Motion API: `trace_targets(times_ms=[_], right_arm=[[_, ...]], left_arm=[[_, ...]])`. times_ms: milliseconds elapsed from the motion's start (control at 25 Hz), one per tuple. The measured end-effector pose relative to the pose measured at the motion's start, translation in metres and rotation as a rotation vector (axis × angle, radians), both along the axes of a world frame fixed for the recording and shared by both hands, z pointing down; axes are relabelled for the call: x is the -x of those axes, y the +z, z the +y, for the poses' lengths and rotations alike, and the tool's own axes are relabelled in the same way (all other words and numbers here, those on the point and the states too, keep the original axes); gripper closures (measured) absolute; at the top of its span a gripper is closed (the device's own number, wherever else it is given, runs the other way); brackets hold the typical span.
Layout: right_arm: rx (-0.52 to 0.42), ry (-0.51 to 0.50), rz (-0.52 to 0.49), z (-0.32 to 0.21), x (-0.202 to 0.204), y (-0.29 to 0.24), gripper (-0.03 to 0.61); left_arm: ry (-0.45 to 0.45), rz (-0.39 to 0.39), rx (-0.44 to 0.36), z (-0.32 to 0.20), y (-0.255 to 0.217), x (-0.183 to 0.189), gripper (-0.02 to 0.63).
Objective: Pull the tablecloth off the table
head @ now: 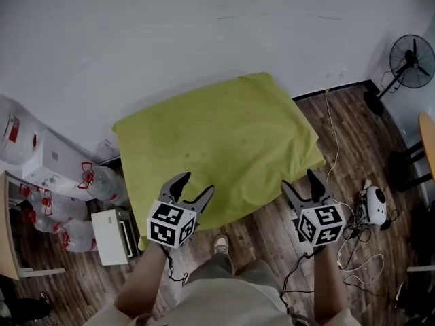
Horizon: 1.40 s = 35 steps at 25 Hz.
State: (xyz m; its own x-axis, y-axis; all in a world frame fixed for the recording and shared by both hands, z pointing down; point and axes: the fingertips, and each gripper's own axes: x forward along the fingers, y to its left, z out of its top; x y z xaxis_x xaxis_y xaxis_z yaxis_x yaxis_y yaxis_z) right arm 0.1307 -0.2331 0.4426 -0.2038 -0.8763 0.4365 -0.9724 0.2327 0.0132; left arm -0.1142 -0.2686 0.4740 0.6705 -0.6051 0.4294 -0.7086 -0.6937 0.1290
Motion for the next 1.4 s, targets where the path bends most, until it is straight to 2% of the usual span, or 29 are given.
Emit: trace_targets(times_ms=[120, 240, 360, 680, 880, 1120, 1400], right_arm=[[0.069, 0.022, 0.001, -0.022, -0.013, 0.034, 0.222], [0.130, 0.052, -0.053, -0.040, -0.021, 0.063, 0.221], [0.163, 0.069, -0.080, -0.059, -0.029, 0.086, 0.221], [0.259, 0.044, -0.089, -0.101, -0.050, 0.152, 0.218], [0.338, 0.029, -0.079, -0.126, -0.072, 0.199, 0.215], [0.411, 0.009, -0.010, -0.151, -0.105, 0.245, 0.206], [0.450, -0.016, 0.045, -0.166, -0.122, 0.280, 0.194]], left_arm=[[-0.013, -0.006, 0.048, -0.028, 0.027, -0.003, 0.322], [-0.038, -0.005, 0.109, -0.046, 0.057, -0.005, 0.322], [-0.042, -0.036, 0.153, -0.058, 0.086, -0.012, 0.322], [-0.066, -0.104, 0.246, -0.076, 0.153, -0.032, 0.318], [-0.127, -0.142, 0.305, -0.086, 0.190, -0.039, 0.310], [-0.246, -0.176, 0.381, -0.097, 0.231, -0.041, 0.304], [-0.296, -0.249, 0.437, -0.098, 0.265, -0.047, 0.304]])
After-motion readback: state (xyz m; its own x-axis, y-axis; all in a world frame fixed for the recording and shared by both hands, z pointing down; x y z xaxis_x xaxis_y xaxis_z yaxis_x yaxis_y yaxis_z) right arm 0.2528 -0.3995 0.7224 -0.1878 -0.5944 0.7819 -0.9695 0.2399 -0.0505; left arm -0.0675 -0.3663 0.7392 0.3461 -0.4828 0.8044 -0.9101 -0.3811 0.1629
